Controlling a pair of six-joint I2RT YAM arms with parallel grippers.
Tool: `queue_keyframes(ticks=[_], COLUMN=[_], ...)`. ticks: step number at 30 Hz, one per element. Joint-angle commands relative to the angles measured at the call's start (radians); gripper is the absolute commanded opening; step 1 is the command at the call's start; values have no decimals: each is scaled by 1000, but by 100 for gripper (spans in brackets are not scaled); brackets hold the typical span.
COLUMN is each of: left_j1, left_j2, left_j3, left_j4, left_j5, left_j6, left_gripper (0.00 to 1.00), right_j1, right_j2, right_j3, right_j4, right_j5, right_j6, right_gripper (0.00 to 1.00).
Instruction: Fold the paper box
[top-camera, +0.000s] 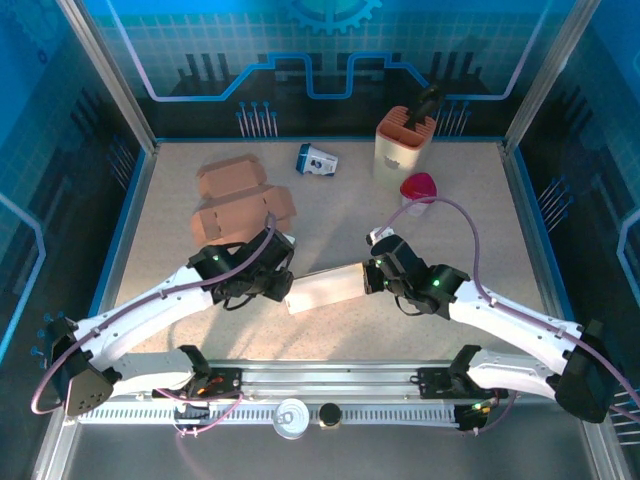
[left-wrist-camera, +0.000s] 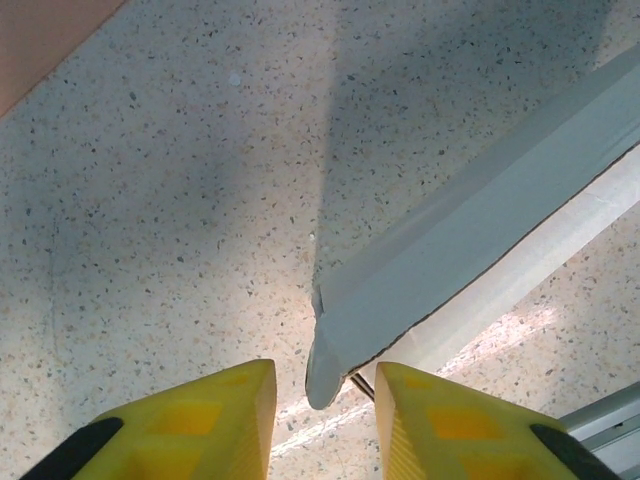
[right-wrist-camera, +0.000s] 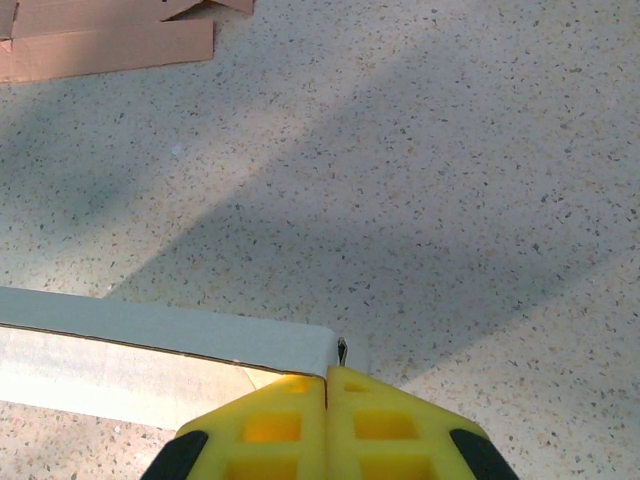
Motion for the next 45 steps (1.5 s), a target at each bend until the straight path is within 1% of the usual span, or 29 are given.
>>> queue_keyframes(ticks=[1,6,15,16,17,18,23,32,35,41,45], left_j1=[5,5,6,5,5,4,7,10,11,9,10], left_j2=[3,19,41,42,39,32,5,36,41,56,46], left_j3=[-12,-14,-13,-11,-11,-15,-28,-19,-13,-10,-14], left_j4=[-6,-6,-1,-3,-3,0,-1,16,21,25,39], left_j5=[2,6,-6,-7,-8,-7,-5,-20,-13,24,68], left_j6=[-7,-5,5,5,4,4,5,12,7,-17,-62], left_gripper=[28,22,21,24,29,31,35,21,15,8,7], right_j1=[16,17,17,15,15,14,14,11,11,12,19], right_j2=[2,0,-5,-3,-1,0,2,0,0,2,12], right_j3=[23,23,22,21,21,22,23,21,20,18,17], right_j4=[-45,-47,-48,-49,-48,-47,-45,-44,-44,-41,-34], right_j5=[1,0,1,2,1,1,-2,-8,-8,-5,3], right_j6=[14,16,16,16,17,18,16,17,16,29,40], right_gripper=[0,0,0,0,0,0,0,0,0,0,0])
